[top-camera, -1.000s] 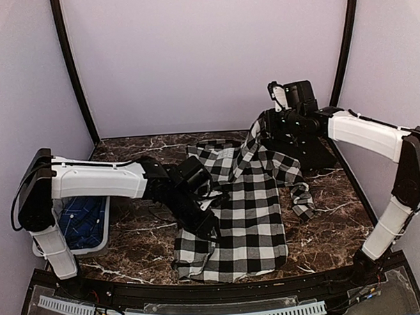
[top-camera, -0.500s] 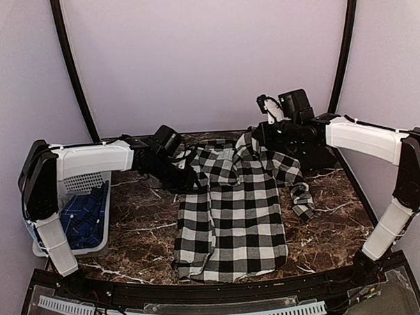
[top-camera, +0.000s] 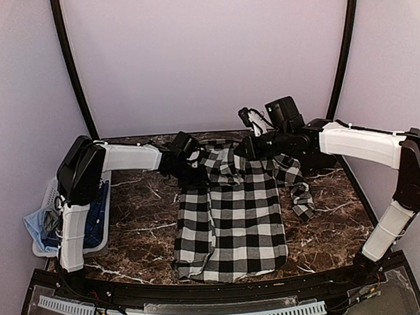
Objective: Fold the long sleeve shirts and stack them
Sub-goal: Fold the sleeve of the 1/3-folded shirt.
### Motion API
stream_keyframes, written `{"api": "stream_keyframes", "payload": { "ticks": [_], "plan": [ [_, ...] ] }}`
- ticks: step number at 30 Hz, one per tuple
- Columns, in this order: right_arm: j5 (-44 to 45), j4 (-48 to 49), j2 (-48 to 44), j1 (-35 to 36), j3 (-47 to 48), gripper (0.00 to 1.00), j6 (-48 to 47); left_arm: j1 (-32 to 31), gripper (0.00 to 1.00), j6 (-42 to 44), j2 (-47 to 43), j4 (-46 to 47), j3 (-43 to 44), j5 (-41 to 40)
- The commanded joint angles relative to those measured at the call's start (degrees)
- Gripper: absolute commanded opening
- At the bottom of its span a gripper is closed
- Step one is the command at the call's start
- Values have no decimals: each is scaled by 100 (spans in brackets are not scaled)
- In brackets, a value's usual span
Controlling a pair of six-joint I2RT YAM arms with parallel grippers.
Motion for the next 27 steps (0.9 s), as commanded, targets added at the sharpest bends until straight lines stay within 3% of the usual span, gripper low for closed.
{"api": "stream_keyframes", "payload": {
  "ticks": [1,10,18,27],
  "plan": [
    [-77,-234,106,178,166,0,22,84,27,-57,250,175,366,58],
    [332,-1135,341,442,629,0,-231,131,26,-58,-497,-18,237,37],
    [684,-1872,965,1153,1122,0,-496,454,27,-348,-1701,-48,-926,-171],
    [338,-1380,1998,1781,1642,0,46,594,31,-240,-2433,110,-1897,124]
  ]
}}
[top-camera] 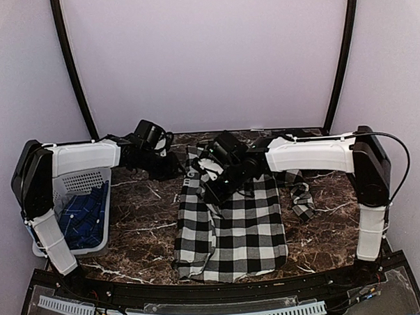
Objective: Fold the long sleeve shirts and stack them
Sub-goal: Fold the sleeve of the 1/3-folded shirt.
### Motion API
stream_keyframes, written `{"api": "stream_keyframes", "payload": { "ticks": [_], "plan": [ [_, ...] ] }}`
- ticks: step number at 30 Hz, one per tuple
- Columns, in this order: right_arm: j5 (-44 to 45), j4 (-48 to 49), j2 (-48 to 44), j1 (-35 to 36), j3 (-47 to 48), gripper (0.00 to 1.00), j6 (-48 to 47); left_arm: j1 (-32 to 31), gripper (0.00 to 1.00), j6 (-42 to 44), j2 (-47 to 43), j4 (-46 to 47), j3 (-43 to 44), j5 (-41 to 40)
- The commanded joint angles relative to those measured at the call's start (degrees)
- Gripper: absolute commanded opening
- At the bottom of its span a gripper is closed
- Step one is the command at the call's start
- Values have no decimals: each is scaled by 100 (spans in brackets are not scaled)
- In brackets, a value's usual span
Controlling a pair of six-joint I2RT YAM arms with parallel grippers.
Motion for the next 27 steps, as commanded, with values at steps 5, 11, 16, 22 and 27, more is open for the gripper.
{"api": "stream_keyframes", "payload": {
  "ticks": [5,11,16,22,27],
  "plan": [
    [-359,616,775,280,541,12,666,-12,37,108,-391,110,-718,614],
    [-179,851,458,284,149,39,757,-12,44,186,-575,272,-1075,973],
    [38,936,91,276,-184,54,818,-27,48,123,-698,607,-1429,1505],
    [557,1138,-416,256,-654,55,1001,-292,48,223,-679,456,-1502,1481],
    [1078,1602,-1090,257,-1199,55,1103,-564,47,279,-646,76,-1463,1116]
  ]
}}
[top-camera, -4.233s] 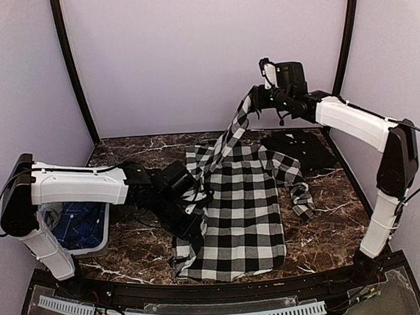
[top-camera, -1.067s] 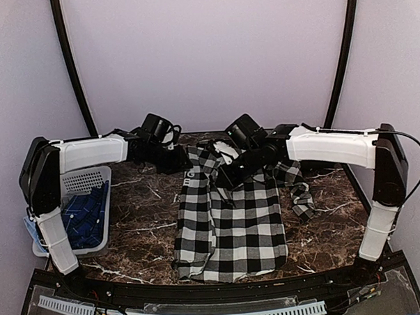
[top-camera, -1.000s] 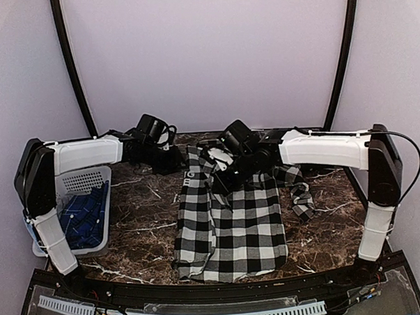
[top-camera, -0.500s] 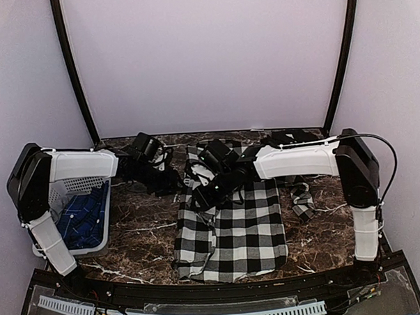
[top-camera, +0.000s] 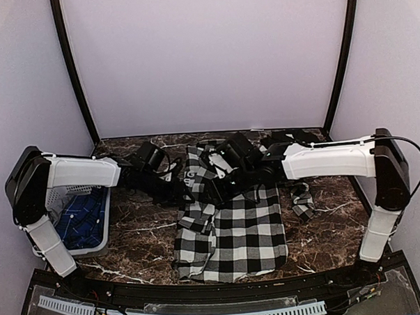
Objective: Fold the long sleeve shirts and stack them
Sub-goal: Adjust the sleeve of the 1/3-folded shirt.
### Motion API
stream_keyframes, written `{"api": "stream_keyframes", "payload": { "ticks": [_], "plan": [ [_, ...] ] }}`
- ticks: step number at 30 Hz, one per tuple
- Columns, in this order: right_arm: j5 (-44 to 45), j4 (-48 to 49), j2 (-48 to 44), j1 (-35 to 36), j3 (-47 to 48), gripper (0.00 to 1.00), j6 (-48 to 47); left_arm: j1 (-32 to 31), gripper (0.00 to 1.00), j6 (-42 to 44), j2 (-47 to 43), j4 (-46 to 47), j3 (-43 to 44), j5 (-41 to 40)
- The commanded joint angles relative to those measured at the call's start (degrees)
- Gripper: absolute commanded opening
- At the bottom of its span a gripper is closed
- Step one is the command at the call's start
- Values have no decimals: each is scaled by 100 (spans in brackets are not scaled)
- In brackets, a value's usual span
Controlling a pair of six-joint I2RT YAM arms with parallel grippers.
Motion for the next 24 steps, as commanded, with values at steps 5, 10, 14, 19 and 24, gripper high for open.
{"api": "stream_keyframes", "payload": {
  "ticks": [5,10,14,19,24],
  "plan": [
    [815,1285,-1351,1,-1010,55,150,-361,44,161,-177,-800,43,-812],
    [896,1777,-1866,-2,-1438,53,96,-531,42,92,-190,-1126,-23,-1288],
    [1366,2106,-2436,-2,-1741,54,19,-578,41,0,-249,-1209,-143,-1425],
    [1998,2261,-2794,-30,-1752,56,-232,-604,37,-65,-284,-1129,-284,-1192],
    [2332,2171,-2953,-52,-1702,56,-372,-615,32,-108,-265,-1098,-377,-995]
  ]
}}
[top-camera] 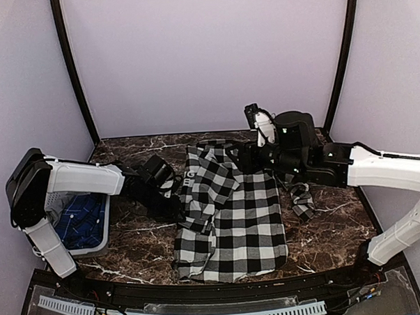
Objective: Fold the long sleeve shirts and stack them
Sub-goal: Adjust the sleeve of the 1/3-folded shirt.
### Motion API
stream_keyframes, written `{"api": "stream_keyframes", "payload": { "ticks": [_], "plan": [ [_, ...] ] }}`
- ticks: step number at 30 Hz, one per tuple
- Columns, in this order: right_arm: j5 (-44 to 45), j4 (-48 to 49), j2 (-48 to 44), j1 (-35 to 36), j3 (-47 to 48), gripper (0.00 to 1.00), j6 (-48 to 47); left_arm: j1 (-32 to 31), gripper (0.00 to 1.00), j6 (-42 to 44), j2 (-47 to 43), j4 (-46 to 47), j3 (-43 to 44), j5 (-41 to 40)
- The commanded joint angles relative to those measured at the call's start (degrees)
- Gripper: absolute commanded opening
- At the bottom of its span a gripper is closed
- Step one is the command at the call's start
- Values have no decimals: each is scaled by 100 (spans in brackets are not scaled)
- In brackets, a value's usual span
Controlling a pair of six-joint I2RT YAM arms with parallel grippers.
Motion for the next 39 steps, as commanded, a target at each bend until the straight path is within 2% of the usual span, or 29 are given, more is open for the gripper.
{"api": "stream_keyframes", "payload": {
  "ticks": [1,10,13,27,39],
  "plan": [
    [559,233,-189,-25,24,56,-198,-47,29,-66,-215,-129,-133,203],
    [899,352,-509,-44,-224,58,-286,-127,5,-59,-256,-241,-74,440],
    [879,294,-489,-42,-206,58,-287,-159,1,16,-252,-361,24,523],
    [789,-21,-175,-37,-53,57,-257,-227,0,215,-549,-1079,418,1008],
    [597,-243,190,-45,138,57,-235,-313,0,198,-667,-1254,210,1091]
  ]
}}
